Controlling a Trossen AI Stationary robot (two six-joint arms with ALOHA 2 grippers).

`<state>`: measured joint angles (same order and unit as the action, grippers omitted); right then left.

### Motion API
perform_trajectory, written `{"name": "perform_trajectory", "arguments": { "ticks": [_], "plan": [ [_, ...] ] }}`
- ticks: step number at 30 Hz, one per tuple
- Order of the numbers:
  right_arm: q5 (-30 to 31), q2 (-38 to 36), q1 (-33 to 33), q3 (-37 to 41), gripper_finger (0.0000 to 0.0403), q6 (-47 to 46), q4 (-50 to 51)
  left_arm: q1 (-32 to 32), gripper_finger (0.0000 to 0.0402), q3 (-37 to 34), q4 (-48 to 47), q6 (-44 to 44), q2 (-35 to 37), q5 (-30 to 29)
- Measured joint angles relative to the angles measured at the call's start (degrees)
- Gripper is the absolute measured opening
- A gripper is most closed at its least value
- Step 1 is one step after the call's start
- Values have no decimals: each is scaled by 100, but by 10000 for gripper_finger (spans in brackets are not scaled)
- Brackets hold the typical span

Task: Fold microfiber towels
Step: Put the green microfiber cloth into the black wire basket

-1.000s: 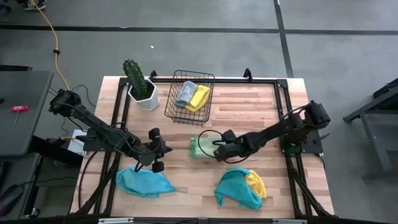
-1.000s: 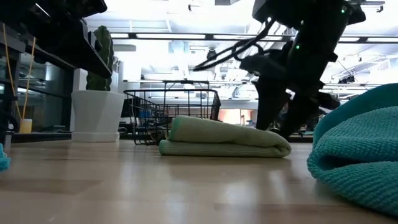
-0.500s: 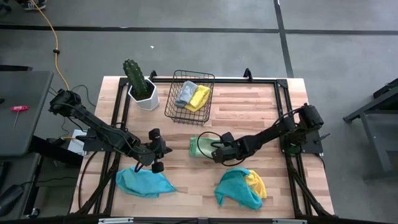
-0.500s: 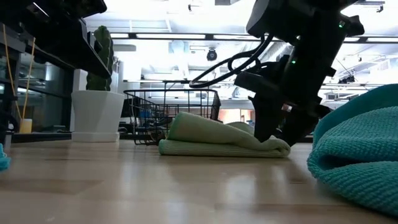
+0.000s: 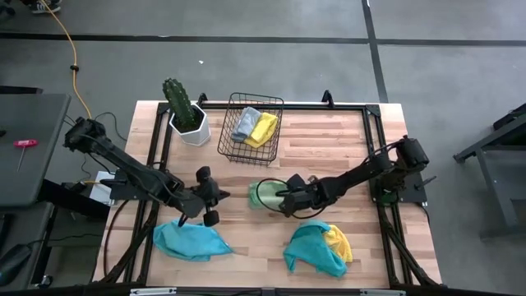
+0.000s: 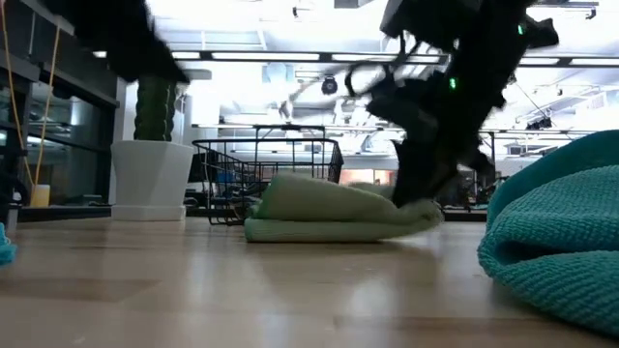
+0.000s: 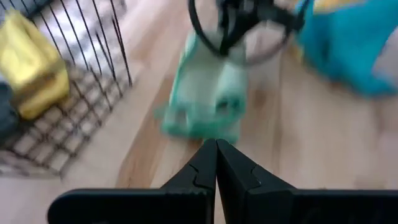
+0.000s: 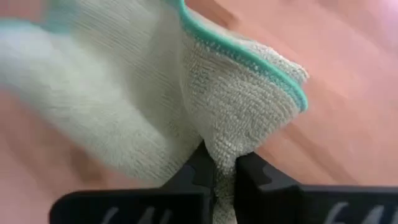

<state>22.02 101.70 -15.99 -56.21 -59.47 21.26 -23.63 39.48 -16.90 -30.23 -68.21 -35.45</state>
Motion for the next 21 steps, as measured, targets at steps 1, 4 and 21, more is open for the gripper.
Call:
{"name": "perform_trajectory", "arguments": {
  "ticks": [1, 4, 21],
  "plan": [
    [0, -102, -2, -41, 7, 163, 18, -40, 0, 93, 13, 19, 50, -37],
    [-108, -412, -2, -308, 6, 813, 102, -329, 0, 286, 23, 53, 147, -229],
    [-816, -117, 906, -4793, 1, 4934, 2142, -2300, 0, 341, 1054, 1311, 755, -2422]
  ]
}}
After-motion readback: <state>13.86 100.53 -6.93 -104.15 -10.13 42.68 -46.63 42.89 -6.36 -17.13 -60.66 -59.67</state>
